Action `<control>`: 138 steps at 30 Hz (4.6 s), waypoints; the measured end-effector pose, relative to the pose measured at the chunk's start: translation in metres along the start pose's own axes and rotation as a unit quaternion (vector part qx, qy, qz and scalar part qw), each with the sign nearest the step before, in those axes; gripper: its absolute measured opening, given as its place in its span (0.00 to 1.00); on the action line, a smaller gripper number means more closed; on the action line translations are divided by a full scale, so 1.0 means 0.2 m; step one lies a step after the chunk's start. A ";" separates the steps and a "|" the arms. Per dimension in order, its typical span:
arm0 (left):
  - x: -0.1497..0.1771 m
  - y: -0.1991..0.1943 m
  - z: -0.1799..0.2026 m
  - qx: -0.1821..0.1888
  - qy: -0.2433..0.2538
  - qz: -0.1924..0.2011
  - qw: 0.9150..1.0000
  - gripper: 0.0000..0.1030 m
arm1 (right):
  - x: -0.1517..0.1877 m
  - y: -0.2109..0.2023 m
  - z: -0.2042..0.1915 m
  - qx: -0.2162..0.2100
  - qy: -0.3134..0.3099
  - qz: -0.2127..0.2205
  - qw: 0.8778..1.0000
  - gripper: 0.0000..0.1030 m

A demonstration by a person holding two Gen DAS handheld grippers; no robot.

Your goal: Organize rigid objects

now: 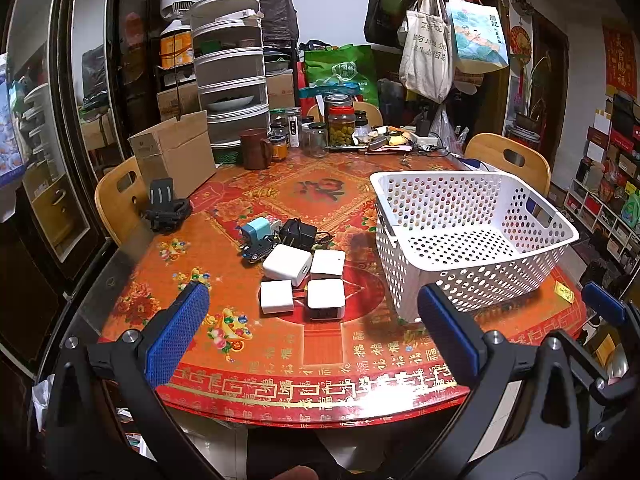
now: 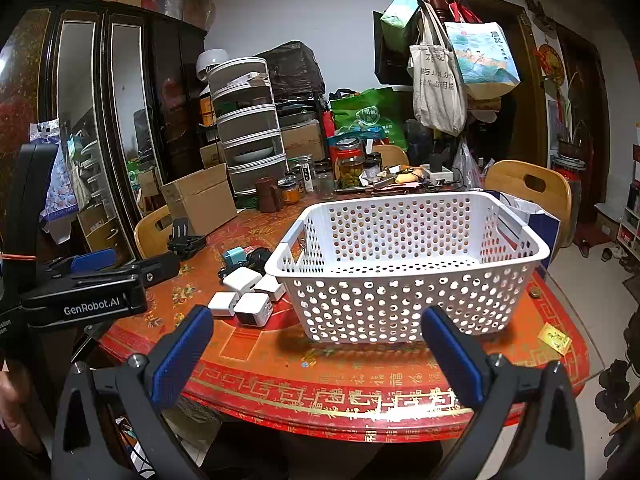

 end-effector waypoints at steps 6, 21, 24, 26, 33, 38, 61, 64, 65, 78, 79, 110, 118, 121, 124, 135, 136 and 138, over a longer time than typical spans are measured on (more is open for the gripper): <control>0.00 0.00 0.00 0.001 0.000 0.000 1.000 1.00 | 0.00 0.00 0.00 0.000 -0.001 -0.001 1.000 1.00; 0.02 0.01 0.02 0.003 0.003 -0.002 1.000 1.00 | 0.00 0.00 0.00 0.001 -0.001 -0.001 1.000 1.00; 0.03 0.01 0.03 0.003 0.003 -0.002 1.000 1.00 | 0.00 0.00 0.00 0.000 -0.001 -0.001 1.000 1.00; 0.03 0.01 0.03 0.002 0.003 -0.002 1.000 1.00 | 0.00 0.01 0.00 0.000 -0.001 -0.001 1.000 1.00; 0.05 0.02 0.04 0.003 0.003 -0.003 1.000 1.00 | 0.00 0.01 0.00 0.000 -0.001 -0.002 1.000 1.00; 0.05 0.02 0.04 0.003 0.003 -0.004 1.000 1.00 | 0.00 0.01 0.00 0.000 -0.001 -0.002 1.000 1.00; 0.25 0.85 -0.20 -0.024 -0.025 -0.112 0.993 1.00 | -0.24 0.18 1.07 0.192 0.105 -0.022 0.975 0.86; 0.29 0.96 -0.24 -0.034 -0.016 -0.120 0.992 1.00 | -0.25 0.26 1.24 0.173 0.139 -0.057 0.973 0.64; 0.30 0.99 -0.25 -0.036 -0.013 -0.121 0.992 1.00 | -0.24 0.30 1.28 0.169 0.148 -0.069 0.972 0.49; 0.34 1.23 -0.11 -0.017 0.027 -0.180 0.983 1.00 | -0.22 0.41 1.28 0.180 0.142 -0.106 0.968 0.19; 0.34 1.25 -0.09 -0.019 0.033 -0.182 0.982 1.00 | -0.22 0.41 1.28 0.180 0.142 -0.105 0.968 0.19; 0.12 1.17 -0.17 -0.076 0.041 -0.095 0.992 0.52 | -0.23 0.43 1.29 0.177 0.142 -0.099 0.969 0.19; -0.10 1.12 -0.20 -0.099 0.043 -0.059 0.992 0.52 | -0.23 0.43 1.29 0.175 0.143 -0.098 0.969 0.19; -0.18 1.09 -0.16 -0.097 0.051 -0.047 0.993 0.52 | -0.23 0.43 1.29 0.175 0.143 -0.098 0.969 0.19; -0.24 1.07 -0.10 -0.094 0.057 -0.041 0.993 0.52 | -0.23 0.44 1.29 0.173 0.142 -0.098 0.970 0.19; -0.46 0.92 0.22 -0.048 0.075 -0.026 0.996 0.52 | -0.22 0.45 1.31 0.166 0.145 -0.097 0.971 0.19; -0.48 0.91 0.25 -0.041 0.077 -0.026 0.996 0.53 | -0.22 0.45 1.31 0.166 0.145 -0.097 0.971 0.19; -0.52 0.88 0.33 -0.027 0.080 -0.027 0.996 0.52 | -0.22 0.45 1.31 0.165 0.146 -0.097 0.971 0.19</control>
Point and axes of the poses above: each gripper's, at about its wrist camera, not at the fingertips, and y roughly the way its jaws point, z to its right, x to its underside, the point moved 1 cm from there along y, roughly the way its jaws point, and after that the axes turned 14 degrees about -x, right-handed, at the moved point
